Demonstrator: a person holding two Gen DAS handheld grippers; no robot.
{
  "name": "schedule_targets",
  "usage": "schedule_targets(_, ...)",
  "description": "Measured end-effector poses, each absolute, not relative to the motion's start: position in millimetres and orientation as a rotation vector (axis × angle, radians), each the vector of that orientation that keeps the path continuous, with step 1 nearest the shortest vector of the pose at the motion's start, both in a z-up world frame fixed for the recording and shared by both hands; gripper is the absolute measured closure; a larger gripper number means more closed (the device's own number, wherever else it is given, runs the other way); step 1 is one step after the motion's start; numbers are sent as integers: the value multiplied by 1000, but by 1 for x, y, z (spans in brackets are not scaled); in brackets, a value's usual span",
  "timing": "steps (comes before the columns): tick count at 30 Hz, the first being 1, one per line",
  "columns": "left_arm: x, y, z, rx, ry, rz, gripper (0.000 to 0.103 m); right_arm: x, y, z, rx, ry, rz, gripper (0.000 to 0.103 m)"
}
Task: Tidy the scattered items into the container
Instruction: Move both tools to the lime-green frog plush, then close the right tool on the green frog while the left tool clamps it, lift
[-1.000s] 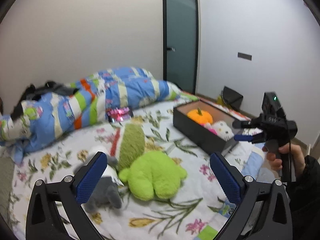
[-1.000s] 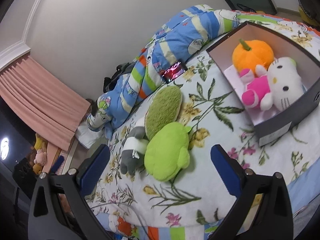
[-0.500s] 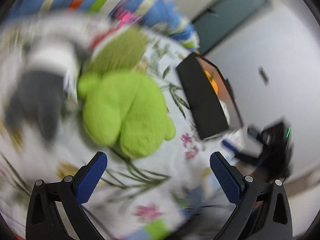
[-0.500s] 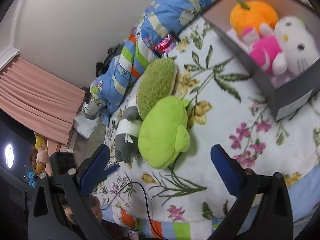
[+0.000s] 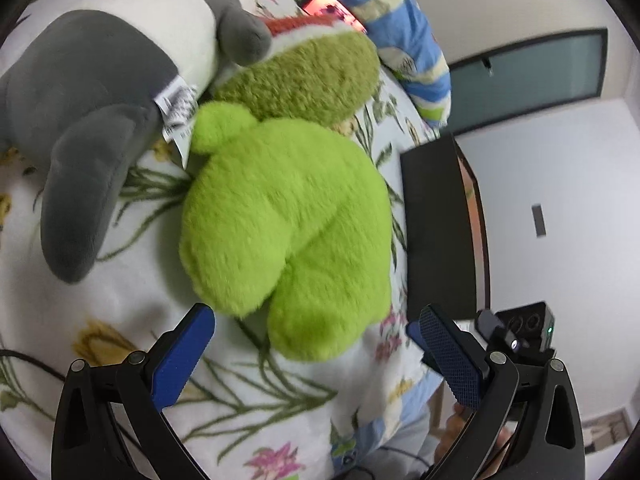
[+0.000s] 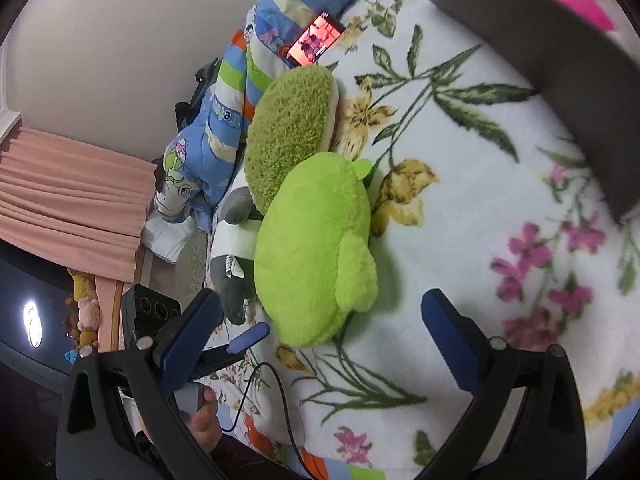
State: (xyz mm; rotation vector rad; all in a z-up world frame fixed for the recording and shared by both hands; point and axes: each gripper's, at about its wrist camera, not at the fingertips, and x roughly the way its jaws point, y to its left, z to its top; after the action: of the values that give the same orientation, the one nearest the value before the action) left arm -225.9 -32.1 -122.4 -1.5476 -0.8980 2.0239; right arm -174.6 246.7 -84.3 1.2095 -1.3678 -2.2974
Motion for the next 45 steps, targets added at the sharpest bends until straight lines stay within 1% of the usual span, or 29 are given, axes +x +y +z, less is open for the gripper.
schedule_targets(5, -237, -39, -125, -1525, -996, 2040, 1, -196, 242, -100, 1207, -1425, -2221, 2)
schedule_targets(9, -247, -43, -130, -1527, -1039, 2044, 1, -204, 243, -112, 1210, -1477, -2189, 3)
schedule_targets(19, -273, -59, -146, -1581, -1164, 2022, 1, -228, 239, -129, 1231, -1481, -2155, 4)
schedule_targets(22, -282, -55, -155, -1634, -1157, 2013, 1, -236, 234, -134, 1230, -1480, -2126, 4)
schedule_targets(26, -286, -50, -163, -1654, -1157, 2011, 1, -243, 228, -140, 1245, -1472, -2110, 9)
schedule_targets(31, -289, -44, -170, -1697, -1105, 2021, 1, -248, 224, -145, 1241, -1464, -2094, 10)
schedule_targets(33, -290, -44, -173, -1697, -1115, 2024, 1, -250, 223, -145, 1236, -1463, -2091, 12)
schedule_targets(42, -294, -25, -170, -1659, -1084, 2077, 1, -254, 207, -151, 1236, -1434, -2063, 28)
schedule_targets(44, -290, -17, -164, -1613, -1015, 2091, 1, -250, 208, -150, 1226, -1452, -2053, 34)
schedule_targets(45, -288, -12, -161, -1592, -978, 2102, 1, -248, 209, -148, 1233, -1456, -2043, 35)
